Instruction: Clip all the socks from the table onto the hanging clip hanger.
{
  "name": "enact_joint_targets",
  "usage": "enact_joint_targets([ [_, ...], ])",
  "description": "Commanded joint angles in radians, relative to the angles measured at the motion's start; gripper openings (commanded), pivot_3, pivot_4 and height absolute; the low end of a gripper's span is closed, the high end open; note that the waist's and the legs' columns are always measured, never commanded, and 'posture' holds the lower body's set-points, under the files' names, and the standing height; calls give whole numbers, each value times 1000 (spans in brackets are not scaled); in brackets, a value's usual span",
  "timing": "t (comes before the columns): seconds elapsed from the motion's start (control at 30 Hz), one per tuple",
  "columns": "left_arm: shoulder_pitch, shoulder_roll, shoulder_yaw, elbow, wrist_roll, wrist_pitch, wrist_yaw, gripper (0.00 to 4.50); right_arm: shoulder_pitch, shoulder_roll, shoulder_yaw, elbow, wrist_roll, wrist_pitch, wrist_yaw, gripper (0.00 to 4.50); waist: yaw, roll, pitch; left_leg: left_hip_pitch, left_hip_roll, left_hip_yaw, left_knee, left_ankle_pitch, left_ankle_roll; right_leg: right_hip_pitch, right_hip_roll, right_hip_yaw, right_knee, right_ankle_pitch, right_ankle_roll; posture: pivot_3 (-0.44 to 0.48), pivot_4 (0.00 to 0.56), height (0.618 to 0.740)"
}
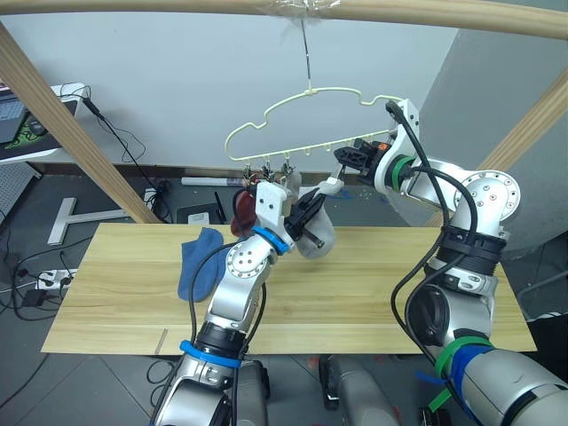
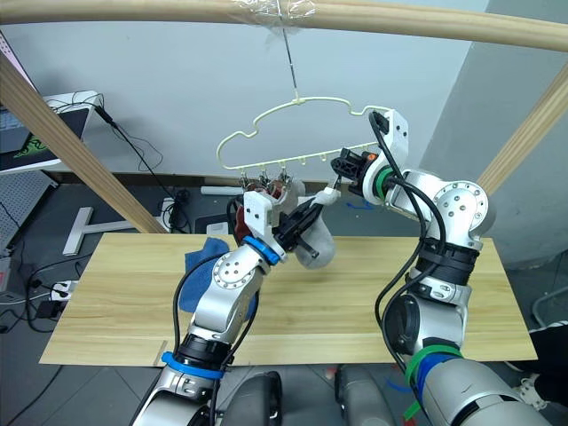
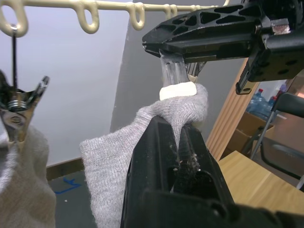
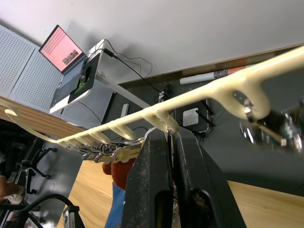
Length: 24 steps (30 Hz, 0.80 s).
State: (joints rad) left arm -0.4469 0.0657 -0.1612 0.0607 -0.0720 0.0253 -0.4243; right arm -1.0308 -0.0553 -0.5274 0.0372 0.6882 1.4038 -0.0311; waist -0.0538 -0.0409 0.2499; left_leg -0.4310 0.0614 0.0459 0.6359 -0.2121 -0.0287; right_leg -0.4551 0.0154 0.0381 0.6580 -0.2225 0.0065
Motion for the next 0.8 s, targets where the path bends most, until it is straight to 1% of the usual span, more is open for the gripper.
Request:
enact_joint_targets([
  [0.03, -17, -15, -14, -31, 7, -27, 12, 8, -11, 10, -35, -6, 14, 22, -28, 0, 0, 0, 0, 0, 0, 0, 0, 0, 0, 0, 0, 0, 0, 0, 0, -98, 246, 740],
  [0.13, -21, -16, -14, -28, 13, -29, 16, 0, -15, 18, -51, -7, 22, 31, -36, 776, 0, 0, 0, 0, 0, 0, 0, 0, 0, 0, 0, 0, 0, 0, 0, -98, 246, 740],
  [0.17, -20, -16, -14, -30, 14, -29, 16, 0, -15, 21, -54, -10, 22, 34, -39, 1236, -1, 0, 0, 0, 0, 0, 0, 0, 0, 0, 0, 0, 0, 0, 0, -98, 247, 740],
  [0.33, -36, -19, -10, -23, 11, -17, 23, 0, -19, 12, -61, -20, 35, 53, -23, 3160, -4, 0, 0, -1, 0, 0, 0, 0, 0, -1, 0, 0, 0, 0, 0, -98, 246, 740],
  [0.37, -38, -19, -11, -22, 10, -15, 23, 0, -22, 8, -62, -23, 38, 55, -18, 3475, -4, 0, 0, -1, 0, 0, 0, 0, 0, -1, 1, 0, 0, 0, 0, -98, 246, 740],
  [0.43, -42, -29, 3, -22, -10, 10, 30, 0, -31, 5, -68, -37, 51, 65, -9, 4250, -4, 0, 0, -1, 0, 0, 0, 0, 0, -1, 1, 0, 0, 0, 0, -99, 244, 740],
  [0.47, -44, -37, 13, -20, -24, 28, 35, 0, -36, 3, -72, -44, 60, 70, -4, 4455, -5, 0, 0, -1, 0, 0, 0, 0, 0, -1, 1, 0, 0, 0, 0, -99, 244, 740],
  [0.57, -50, -46, 36, -23, -46, 62, 43, 0, -30, -23, -27, -96, 95, 74, 53, 4455, -5, 1, 1, -1, 0, 0, 0, 0, 0, -1, 1, 0, 0, 0, 0, -100, 243, 740],
  [0.67, -49, -44, 74, -21, -121, 142, 16, 785, 19, -82, 53, -266, 144, 111, 109, 4500, -6, 1, 1, -1, 0, -1, 0, 0, 0, -2, 1, 0, 0, 0, 0, -101, 243, 740],
  [0.73, -42, -30, 87, -25, -152, 179, -7, 1405, 76, -115, 105, -353, 147, 110, 128, 4500, -6, 1, 1, -2, 0, -2, 0, 0, 0, -1, 1, -1, -1, 0, 0, -101, 243, 740],
  [0.8, -31, -6, 92, -39, -174, 210, -36, 2025, 173, -161, 187, -435, 123, 68, 149, 4500, -6, 1, 1, -2, 0, -3, 0, 0, 0, -1, 1, -2, -1, 0, 1, -100, 241, 740],
])
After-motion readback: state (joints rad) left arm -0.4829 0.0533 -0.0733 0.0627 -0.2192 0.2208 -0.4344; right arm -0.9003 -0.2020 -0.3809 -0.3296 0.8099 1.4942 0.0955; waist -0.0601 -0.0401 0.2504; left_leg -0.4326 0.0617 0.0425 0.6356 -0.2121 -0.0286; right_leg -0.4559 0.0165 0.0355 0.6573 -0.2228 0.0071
